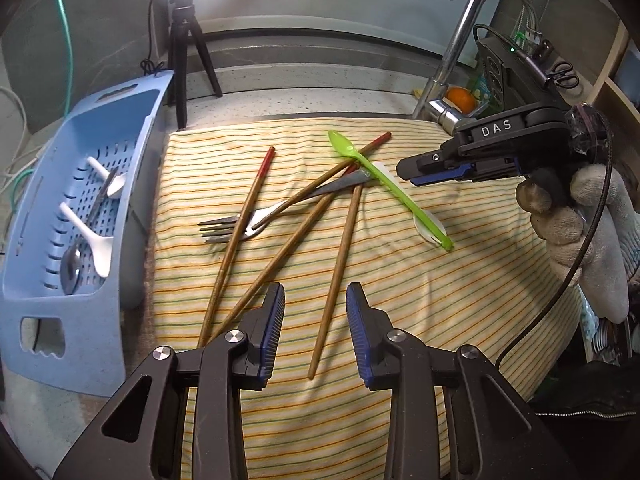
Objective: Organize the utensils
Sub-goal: 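Move both grippers back down toward the red-tipped chopsticks on the cloth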
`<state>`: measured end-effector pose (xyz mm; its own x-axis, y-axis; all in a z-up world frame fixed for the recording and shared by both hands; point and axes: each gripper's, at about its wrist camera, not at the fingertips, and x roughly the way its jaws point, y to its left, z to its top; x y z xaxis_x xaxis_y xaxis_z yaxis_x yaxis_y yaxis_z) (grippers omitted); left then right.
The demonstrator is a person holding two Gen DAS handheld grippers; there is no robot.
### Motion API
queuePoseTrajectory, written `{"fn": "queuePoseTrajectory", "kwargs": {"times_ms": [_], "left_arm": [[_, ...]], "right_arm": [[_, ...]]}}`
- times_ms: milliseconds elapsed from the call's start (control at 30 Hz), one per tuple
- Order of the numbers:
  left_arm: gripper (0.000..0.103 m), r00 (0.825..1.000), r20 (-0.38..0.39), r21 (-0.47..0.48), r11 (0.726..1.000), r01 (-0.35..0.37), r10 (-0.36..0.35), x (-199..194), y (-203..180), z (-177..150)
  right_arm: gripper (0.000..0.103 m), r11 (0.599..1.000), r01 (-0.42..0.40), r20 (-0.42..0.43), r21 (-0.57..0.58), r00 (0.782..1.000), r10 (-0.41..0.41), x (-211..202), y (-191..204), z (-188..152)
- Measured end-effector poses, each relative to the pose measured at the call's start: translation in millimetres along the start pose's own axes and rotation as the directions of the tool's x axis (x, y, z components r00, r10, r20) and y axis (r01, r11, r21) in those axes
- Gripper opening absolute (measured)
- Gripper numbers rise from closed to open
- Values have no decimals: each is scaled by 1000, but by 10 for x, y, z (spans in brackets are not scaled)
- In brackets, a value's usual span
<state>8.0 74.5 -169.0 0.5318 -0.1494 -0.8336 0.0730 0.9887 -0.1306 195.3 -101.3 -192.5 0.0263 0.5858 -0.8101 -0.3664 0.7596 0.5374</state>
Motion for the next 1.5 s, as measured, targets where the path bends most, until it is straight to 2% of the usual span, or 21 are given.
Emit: {"fn": "queuePoseTrajectory", "kwargs": {"times_ms": [100,200,267,500,600,833,933,1067,1133,1200,1367,1500], "left_arm": [[30,1000,-3,-1,1000,-19,19,-3,45,-7],[24,999,-10,7,1000,-30,30,26,72,7],[24,999,-16,13,1000,-28,28,64,89,29],[24,999,-42,72,997,-23,26,256,101,207],[15,997,-68,104,994,-23,30,382,80,267],[15,993,-119,122,992,-10,25,604,118,333],[15,990,-137,142,990,-1,20,656,95,350],[15,987,-157,174,985,-14,42,736,38,352],[10,986,-163,178,984,-8,38,755,31,340],[9,986,-164,182,983,1,29,750,24,320],[9,987,-158,152,988,10,14,707,23,261],[8,987,-158,142,990,5,18,685,8,236]], "right_arm": [[23,1000,-25,-27,3,999,25,79,58,0],[23,1000,-23,-53,-6,998,23,179,151,-36],[23,1000,-15,-70,4,997,16,254,187,-48],[23,998,61,-79,21,995,-59,462,340,-39],[23,995,96,-83,37,992,-92,543,382,-32],[23,984,175,-75,-7,982,-175,617,497,-11],[19,980,198,-82,-24,976,-200,629,505,3],[17,983,183,-92,-25,979,-185,619,481,10],[16,984,177,-96,-25,979,-179,609,471,9],[15,985,170,-100,-23,980,-171,595,455,4],[13,987,157,-109,-26,981,-159,581,426,-4],[14,986,161,-116,32,981,-157,605,399,14]]}}
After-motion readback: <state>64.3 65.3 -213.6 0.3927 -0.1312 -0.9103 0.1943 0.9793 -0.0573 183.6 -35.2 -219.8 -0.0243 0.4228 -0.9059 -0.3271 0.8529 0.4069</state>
